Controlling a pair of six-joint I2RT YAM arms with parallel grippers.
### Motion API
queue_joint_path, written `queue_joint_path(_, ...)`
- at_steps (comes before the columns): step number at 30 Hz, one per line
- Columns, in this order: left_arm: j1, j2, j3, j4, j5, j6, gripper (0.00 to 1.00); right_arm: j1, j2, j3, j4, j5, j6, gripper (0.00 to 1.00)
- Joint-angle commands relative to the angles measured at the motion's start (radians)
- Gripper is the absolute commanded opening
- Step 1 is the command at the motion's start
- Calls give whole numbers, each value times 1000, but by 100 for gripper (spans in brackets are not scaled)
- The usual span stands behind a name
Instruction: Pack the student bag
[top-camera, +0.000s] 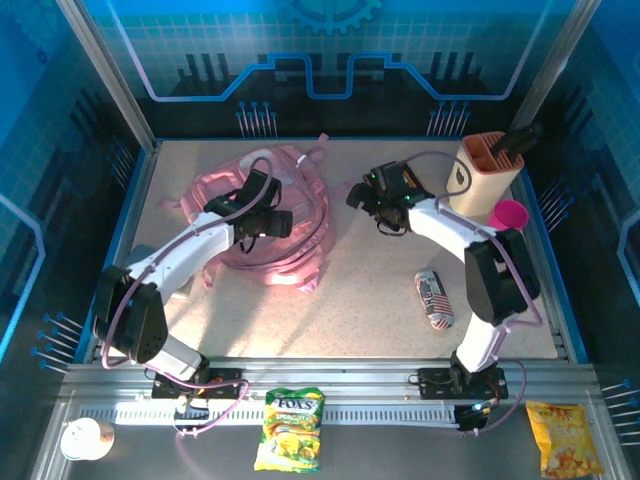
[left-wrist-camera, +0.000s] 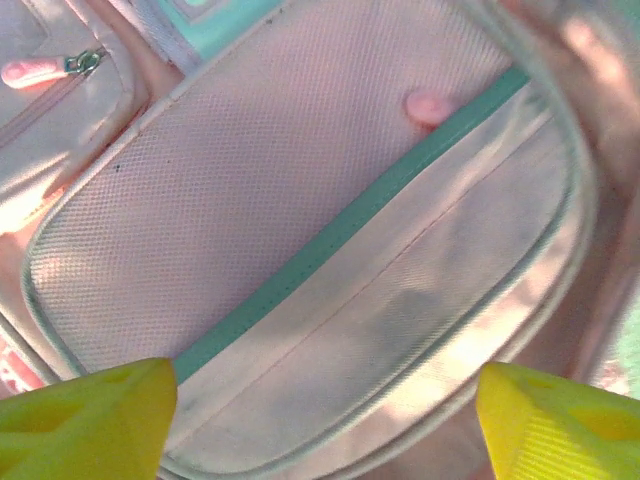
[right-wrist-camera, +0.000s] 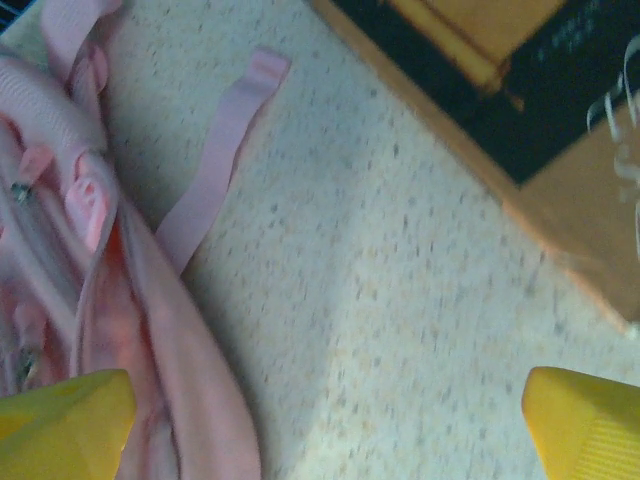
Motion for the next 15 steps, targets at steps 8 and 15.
queue_joint_path(8, 24, -71, -18, 83, 135, -116, 96, -102, 293, 373, -306, -28, -205, 100)
queue_joint_path(15, 31, -72, -14, 109, 219, -111, 99, -150, 415, 514, -370, -84, -197, 100)
